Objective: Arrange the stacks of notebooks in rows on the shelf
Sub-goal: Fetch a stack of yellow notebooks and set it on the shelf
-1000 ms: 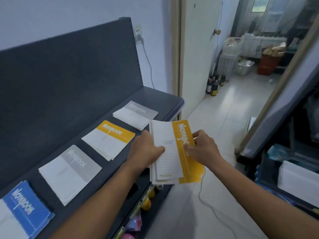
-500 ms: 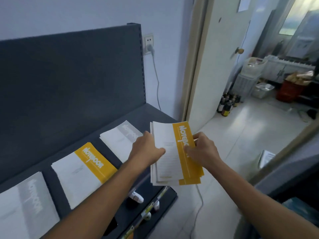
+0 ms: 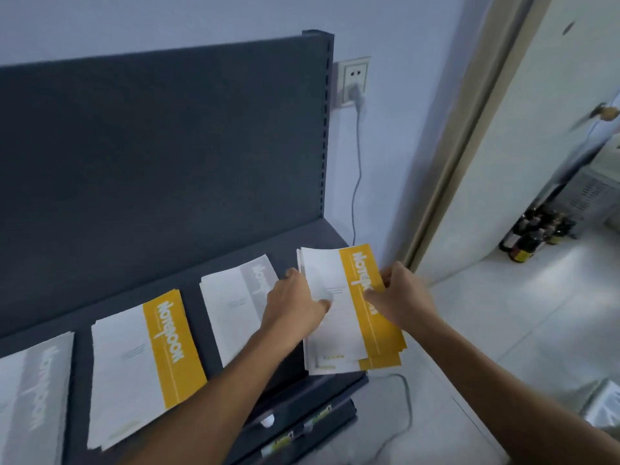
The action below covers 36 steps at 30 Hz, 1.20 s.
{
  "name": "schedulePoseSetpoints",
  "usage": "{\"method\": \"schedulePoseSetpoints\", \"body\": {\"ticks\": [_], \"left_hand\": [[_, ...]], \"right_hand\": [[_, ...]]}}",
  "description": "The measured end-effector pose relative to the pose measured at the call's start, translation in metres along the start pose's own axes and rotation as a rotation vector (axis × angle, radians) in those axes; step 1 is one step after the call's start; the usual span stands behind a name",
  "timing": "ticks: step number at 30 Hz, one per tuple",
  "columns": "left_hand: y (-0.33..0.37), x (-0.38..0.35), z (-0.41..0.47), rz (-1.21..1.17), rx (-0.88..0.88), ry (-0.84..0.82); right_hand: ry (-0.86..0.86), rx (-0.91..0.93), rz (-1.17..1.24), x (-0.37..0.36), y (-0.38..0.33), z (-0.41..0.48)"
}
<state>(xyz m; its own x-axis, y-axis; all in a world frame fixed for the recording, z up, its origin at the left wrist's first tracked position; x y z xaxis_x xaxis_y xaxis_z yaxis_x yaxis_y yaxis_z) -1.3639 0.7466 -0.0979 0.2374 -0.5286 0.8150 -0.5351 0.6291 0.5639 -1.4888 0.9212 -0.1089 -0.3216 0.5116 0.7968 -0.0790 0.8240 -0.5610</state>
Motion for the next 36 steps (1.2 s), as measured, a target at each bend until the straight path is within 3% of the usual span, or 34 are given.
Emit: {"method": "schedulePoseSetpoints", "body": {"ticks": [9, 17, 29, 36], "left_hand": [[0.001, -0.011, 0.047, 0.027, 0.245, 0.107], [-0.005, -0.024, 0.052, 0.043, 0.282, 0.151], [-0.002, -0.026, 0.046, 0.322, 0.200, 0.235], [-0.008, 0.003, 0.035, 0.262, 0.174, 0.306]], "right_hand": [[-0.165, 0.166, -0.006, -0.020, -0.030, 0.086], [-0.276, 0.284, -0.108, -0.041, -0.043, 0.105], [-0.243, 0.297, -0.234, -0.041, -0.043, 0.101], [-0.107, 0.341, -0.236, -0.030, -0.053, 0.095]]}}
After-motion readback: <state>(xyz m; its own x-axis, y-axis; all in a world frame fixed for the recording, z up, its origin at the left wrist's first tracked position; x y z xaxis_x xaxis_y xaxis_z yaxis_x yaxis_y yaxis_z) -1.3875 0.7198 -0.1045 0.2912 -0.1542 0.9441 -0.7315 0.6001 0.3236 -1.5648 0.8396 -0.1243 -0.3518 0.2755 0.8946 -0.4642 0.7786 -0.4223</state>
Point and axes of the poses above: each hand's wrist, its own z-axis towards the middle knuckle, its own x-axis out of the back of the hand, y = z × x, the point moved 7 cm from there along z, towards the middle knuckle, and after that the axes turned 5 degrees about -x, right-handed, at the moved point
